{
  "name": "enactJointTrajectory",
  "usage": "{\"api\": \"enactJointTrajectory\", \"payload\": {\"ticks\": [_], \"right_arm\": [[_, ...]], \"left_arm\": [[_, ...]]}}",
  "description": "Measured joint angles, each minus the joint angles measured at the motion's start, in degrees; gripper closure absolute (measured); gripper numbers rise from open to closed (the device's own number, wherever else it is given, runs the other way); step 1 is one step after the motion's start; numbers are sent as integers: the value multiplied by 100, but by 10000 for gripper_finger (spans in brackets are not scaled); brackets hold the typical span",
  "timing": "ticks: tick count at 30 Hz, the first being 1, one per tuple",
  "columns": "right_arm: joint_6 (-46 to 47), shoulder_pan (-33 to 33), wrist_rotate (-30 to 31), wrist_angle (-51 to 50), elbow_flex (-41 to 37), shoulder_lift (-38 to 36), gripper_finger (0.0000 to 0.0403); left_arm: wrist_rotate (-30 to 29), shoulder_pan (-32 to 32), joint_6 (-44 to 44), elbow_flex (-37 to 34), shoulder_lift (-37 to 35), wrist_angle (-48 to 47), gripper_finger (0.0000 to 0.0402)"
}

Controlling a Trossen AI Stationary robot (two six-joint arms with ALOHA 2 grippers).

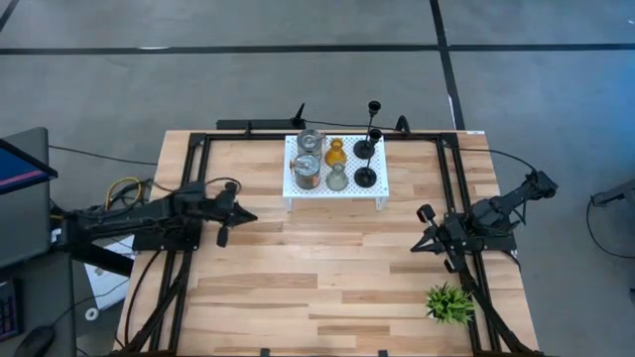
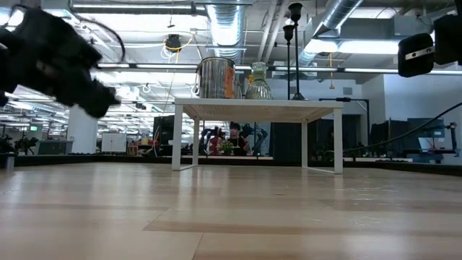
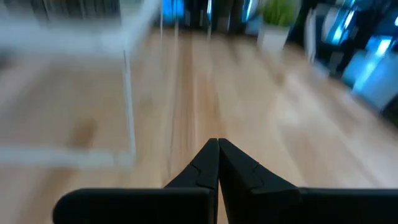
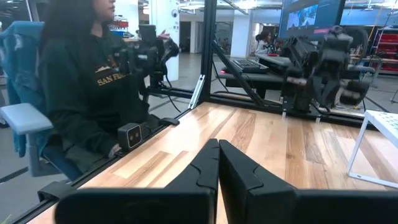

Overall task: Pick & Place candle stick holders
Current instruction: Return to Home Position

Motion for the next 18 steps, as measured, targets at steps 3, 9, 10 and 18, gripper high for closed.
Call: {"api": "enactJointTrajectory", "payload": {"ticks": [3,9,10,18], "right_arm": [[0,-2,2,-1,0,1,403],[0,0,2,0,0,5,403],[0,0,2,-2,0,1,403],[2,0,4,2,-2,1,403]], "left_arm": [[0,0,1,0,-846,2,396],[-4,0,4,0,-1114,769,396],[-27,0,2,0,-1165,808,396],[-21,0,2,0,-1223,963,396]]}}
